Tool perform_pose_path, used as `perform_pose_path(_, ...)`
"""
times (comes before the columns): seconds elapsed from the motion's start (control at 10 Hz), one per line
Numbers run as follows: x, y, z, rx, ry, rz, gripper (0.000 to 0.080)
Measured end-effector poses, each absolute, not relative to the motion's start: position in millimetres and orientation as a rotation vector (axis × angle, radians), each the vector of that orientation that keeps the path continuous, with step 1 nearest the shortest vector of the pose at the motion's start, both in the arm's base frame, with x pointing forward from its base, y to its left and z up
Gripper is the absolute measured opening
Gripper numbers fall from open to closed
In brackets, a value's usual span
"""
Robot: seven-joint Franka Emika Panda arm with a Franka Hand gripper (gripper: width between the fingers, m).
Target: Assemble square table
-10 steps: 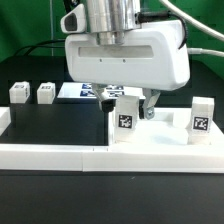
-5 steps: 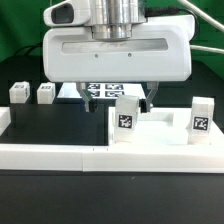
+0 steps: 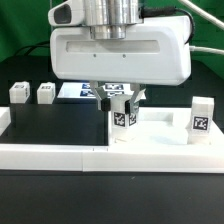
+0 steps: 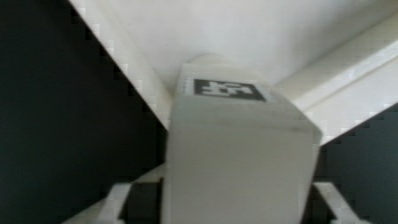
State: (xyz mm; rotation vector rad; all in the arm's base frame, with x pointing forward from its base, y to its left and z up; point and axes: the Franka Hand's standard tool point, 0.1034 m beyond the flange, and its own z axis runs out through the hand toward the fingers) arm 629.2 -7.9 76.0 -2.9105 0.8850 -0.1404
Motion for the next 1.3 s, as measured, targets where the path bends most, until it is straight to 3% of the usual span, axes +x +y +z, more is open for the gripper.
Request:
perform_pose_path(0.5, 625, -14, 74.8, -2.502, 1.709, -0.047, 0.0295)
perform_pose_path(0.8, 619, -12, 71.7, -1.918, 2.258, 0.067, 0.0295)
perform_pose_path(1.1, 619, -12, 71.0, -1.929, 2.248, 0.068, 0.0297)
perform_pose_path(1.2, 618, -11, 70.8, -1.93, 2.247, 0.068, 0.054)
perform_pose_path(1.3, 620, -10, 72.3, -2.1, 2.107, 0.033, 0.054)
